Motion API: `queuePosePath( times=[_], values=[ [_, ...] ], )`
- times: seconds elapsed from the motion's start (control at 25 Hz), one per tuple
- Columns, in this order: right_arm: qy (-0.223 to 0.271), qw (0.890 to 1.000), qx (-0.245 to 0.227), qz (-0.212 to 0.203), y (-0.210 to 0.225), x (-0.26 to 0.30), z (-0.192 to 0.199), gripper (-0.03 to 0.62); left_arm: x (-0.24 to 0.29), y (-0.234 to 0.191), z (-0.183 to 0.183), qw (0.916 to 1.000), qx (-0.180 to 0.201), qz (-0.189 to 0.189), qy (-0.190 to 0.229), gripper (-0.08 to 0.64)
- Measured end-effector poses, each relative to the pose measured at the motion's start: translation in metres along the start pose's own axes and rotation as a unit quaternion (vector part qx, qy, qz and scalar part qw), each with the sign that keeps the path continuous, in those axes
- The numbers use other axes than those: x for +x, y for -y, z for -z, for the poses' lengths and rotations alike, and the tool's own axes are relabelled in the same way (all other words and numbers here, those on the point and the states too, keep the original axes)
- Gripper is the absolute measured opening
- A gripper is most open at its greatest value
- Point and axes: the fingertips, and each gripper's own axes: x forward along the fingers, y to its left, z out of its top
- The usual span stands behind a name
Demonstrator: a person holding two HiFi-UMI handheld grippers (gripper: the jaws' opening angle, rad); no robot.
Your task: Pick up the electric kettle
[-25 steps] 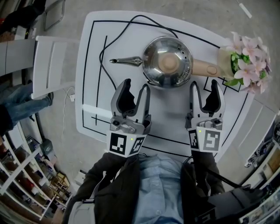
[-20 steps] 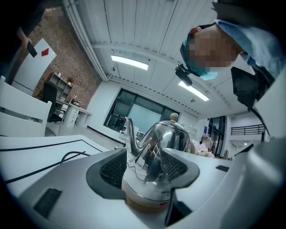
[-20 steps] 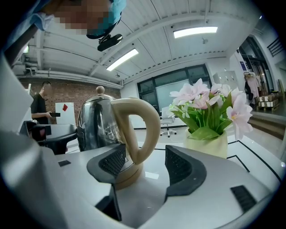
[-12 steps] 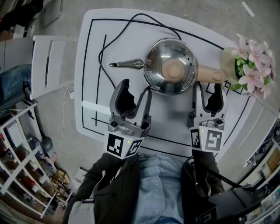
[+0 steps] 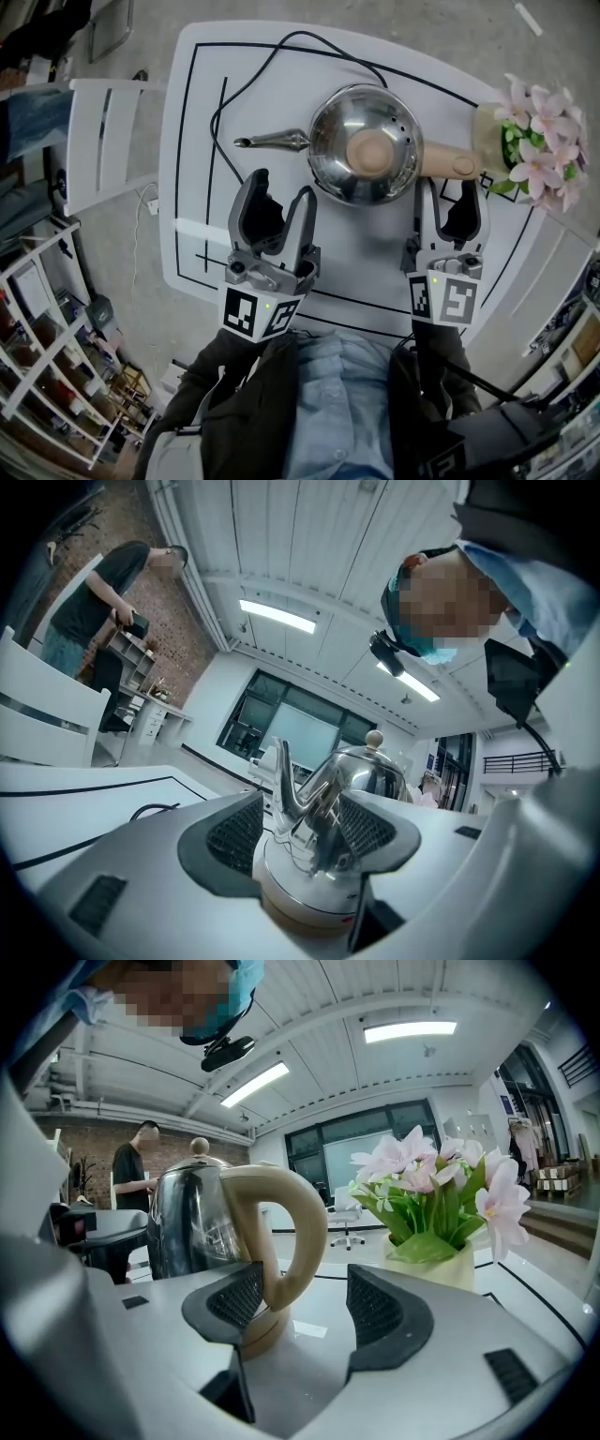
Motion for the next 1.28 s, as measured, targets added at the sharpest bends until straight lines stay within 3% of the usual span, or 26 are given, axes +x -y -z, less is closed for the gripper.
queuePosePath(
  times=[1.28],
  values=[
    [0.002, 1.0, -0.013, 0.001, 0.012, 0.023, -0.01, 0.264, 0.024, -0.017, -0.016, 0.9997, 0.003, -0.011, 0.022, 0.245]
  ],
)
